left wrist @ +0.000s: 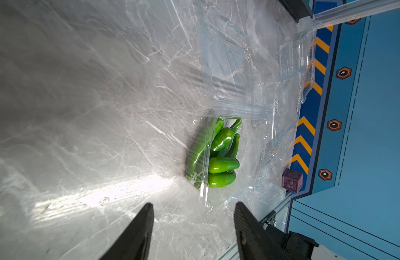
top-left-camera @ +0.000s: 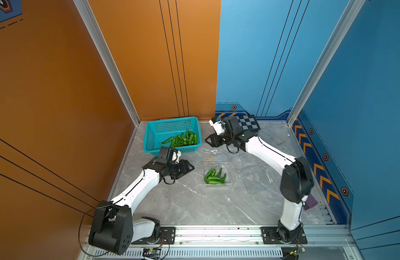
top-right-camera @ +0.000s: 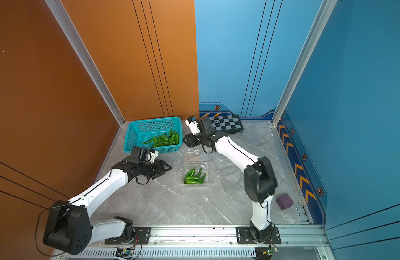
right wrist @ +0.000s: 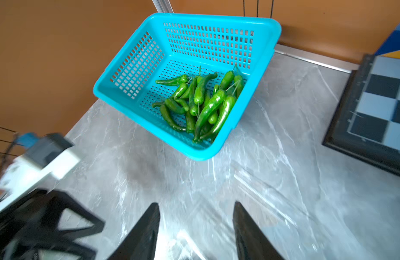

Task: Take small green peppers out of containers
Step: Place the green pepper in the basket, then pick up the green pepper from the packing box.

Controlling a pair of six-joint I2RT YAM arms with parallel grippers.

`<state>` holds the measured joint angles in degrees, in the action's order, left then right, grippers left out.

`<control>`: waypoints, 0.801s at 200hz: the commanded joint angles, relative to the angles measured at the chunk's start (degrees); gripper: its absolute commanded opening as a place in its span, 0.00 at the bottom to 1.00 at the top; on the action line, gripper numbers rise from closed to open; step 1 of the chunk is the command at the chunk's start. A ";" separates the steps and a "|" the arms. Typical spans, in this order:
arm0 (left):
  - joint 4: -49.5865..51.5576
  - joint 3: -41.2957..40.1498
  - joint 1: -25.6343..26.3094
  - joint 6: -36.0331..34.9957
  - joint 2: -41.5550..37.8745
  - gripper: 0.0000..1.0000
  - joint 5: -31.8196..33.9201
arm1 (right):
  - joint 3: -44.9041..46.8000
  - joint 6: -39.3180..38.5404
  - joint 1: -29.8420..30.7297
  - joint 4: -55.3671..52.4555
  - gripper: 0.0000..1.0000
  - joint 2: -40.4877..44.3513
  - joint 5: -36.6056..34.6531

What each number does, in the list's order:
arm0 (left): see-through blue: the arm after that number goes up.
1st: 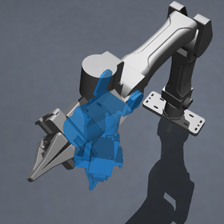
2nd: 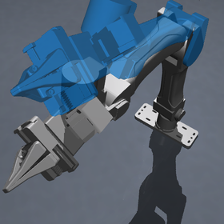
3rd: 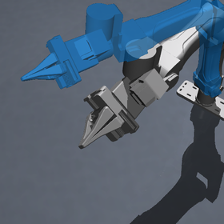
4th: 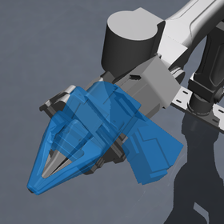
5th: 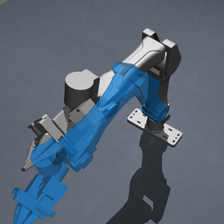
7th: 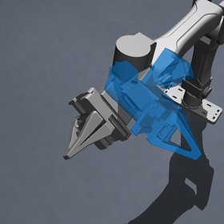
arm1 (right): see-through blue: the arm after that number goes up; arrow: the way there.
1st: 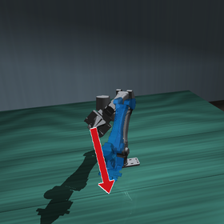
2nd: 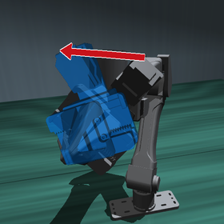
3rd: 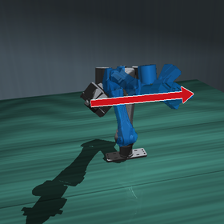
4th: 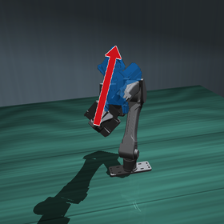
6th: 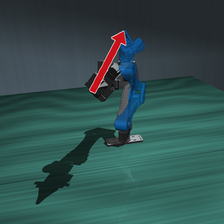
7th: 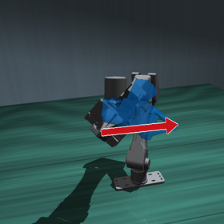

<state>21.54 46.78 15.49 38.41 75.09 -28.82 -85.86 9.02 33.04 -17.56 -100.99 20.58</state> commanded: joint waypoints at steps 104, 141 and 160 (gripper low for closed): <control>-4.05 14.81 7.96 -2.16 21.77 0.58 -0.38 | 27.75 -1.34 4.85 -8.31 0.38 14.24 -6.35; -4.05 14.16 8.44 -2.24 22.02 0.57 0.19 | 25.53 -4.54 6.77 -9.62 0.43 9.38 -8.84; -4.03 13.71 8.51 -2.32 21.45 0.57 0.34 | 24.24 -6.25 8.30 -9.87 0.44 6.85 -9.27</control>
<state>16.97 60.62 23.70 37.28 96.77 -28.51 -59.53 6.13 39.64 -24.69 -90.98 13.91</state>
